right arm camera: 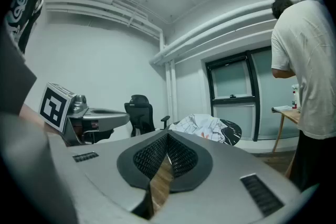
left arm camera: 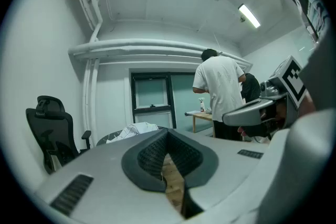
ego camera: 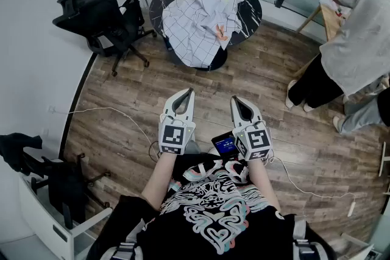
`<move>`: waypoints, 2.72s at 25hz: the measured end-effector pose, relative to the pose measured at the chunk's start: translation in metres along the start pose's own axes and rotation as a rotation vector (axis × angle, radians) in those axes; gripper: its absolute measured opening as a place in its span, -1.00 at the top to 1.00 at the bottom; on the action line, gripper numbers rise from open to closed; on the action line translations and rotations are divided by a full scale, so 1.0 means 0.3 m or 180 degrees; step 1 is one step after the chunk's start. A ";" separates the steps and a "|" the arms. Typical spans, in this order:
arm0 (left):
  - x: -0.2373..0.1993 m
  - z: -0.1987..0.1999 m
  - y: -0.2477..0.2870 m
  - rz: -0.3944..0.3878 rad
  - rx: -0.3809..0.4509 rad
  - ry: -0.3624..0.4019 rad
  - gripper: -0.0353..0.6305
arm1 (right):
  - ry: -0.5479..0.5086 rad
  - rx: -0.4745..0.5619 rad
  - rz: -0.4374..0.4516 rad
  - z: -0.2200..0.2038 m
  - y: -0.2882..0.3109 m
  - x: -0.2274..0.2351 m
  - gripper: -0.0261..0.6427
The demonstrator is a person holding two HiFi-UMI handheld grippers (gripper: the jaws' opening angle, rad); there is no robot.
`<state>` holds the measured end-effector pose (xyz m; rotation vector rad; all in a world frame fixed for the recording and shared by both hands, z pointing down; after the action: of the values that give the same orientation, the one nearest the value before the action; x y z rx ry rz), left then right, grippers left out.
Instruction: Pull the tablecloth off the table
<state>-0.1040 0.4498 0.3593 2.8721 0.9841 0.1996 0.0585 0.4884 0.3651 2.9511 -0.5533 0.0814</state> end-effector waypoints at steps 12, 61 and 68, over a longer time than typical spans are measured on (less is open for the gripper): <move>-0.005 -0.011 0.019 -0.0008 -0.0064 -0.0081 0.88 | 0.0009 0.0154 0.0106 0.020 -0.004 -0.001 0.89; -0.643 -0.010 0.874 0.0034 -0.0203 -0.0157 0.88 | 0.0202 -0.0164 -0.0509 0.077 0.816 0.550 0.89; -0.824 -0.032 1.040 0.0001 -0.0243 -0.0162 0.88 | 0.0177 -0.0257 -0.0540 0.093 1.034 0.593 0.89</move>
<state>-0.1110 0.0529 0.3883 2.7941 0.9461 0.1598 0.1120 0.1345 0.3905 2.8931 -0.2901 0.1200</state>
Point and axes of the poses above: the fingertips, and each gripper's own axes: y forward along the fingers, x to its right, z out of its top, the point moved 4 cm from there along -y, backward along the fingers, and after that the axes turned 2 degrees about -z, right-handed, at the moved point
